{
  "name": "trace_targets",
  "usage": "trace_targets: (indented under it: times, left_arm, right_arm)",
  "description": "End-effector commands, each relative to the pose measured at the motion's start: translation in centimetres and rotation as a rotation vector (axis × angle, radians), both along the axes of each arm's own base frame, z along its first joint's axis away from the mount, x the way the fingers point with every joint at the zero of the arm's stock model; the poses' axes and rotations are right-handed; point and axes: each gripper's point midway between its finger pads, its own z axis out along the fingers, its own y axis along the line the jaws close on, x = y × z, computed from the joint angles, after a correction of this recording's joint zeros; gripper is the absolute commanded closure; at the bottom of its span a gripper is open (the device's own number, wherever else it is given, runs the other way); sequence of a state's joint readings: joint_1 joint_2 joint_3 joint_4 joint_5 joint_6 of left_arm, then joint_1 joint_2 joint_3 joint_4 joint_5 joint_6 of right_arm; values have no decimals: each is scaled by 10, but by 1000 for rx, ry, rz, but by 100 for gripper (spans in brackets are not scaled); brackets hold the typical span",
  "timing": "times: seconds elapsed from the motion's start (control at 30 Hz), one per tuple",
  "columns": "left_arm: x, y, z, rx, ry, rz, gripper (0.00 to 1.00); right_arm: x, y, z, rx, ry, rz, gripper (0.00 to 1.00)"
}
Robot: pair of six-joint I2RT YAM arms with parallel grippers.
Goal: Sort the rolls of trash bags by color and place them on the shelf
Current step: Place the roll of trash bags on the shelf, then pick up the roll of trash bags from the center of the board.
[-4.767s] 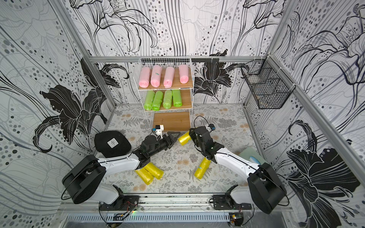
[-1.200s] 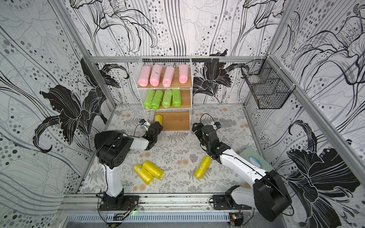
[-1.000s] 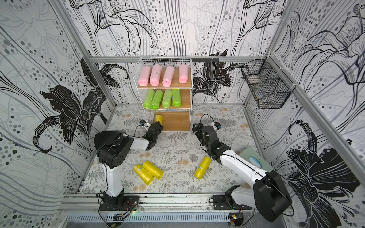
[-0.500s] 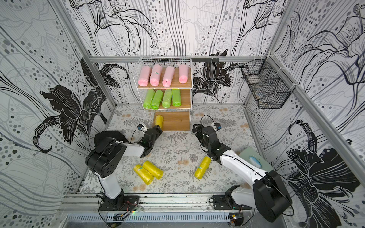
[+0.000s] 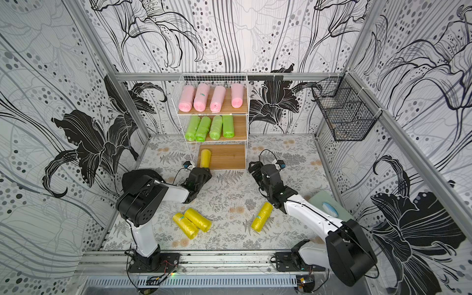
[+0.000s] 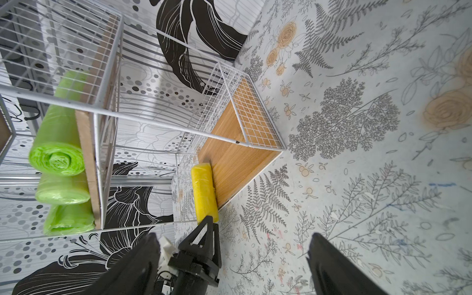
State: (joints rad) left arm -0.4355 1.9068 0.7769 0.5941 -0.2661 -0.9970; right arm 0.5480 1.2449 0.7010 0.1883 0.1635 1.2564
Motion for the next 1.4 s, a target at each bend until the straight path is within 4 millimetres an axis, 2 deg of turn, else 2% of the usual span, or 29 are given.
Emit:
trace_targets:
  times: [0.0, 0.23, 0.4, 0.5, 0.63, 0.77, 0.87, 0.97, 1.07, 1.23, 1.37]
  left_arm:
    - [20, 5, 5, -27, -41, 3, 65]
    - [42, 10, 12, -9, -58, 21, 65]
    - [42, 9, 16, -15, -62, 11, 63]
    - [34, 7, 20, -44, -68, 1, 59]
    - [15, -6, 31, -66, -76, -47, 49]
    - [-7, -29, 43, -95, -76, -141, 40]
    - [-27, -48, 48, -123, -60, -226, 36]
    - [-43, -63, 53, -154, -44, -305, 34]
    - [-57, -72, 58, -159, -34, -373, 33]
    - [-72, -74, 74, -123, -44, -416, 32]
    - [-73, -71, 86, -102, -71, -410, 32]
  right_arm:
    - [0, -2, -3, 1, 2, -1, 6]
    - [-3, -1, -10, -13, 23, 14, 6]
    - [-8, -5, -13, -59, 46, 28, 6]
    - [-16, -13, -17, -177, 86, 59, 6]
    - [-36, -30, -23, -446, 161, 171, 6]
    - [-72, -58, -32, -672, 287, 280, 6]
    - [-103, -72, -47, -748, 406, 361, 8]
    - [-128, -71, -71, -713, 509, 430, 9]
    - [-141, -69, -90, -664, 565, 445, 11]
    - [-151, -69, -113, -629, 612, 434, 12]
    - [-146, -46, -128, -495, 598, 449, 16]
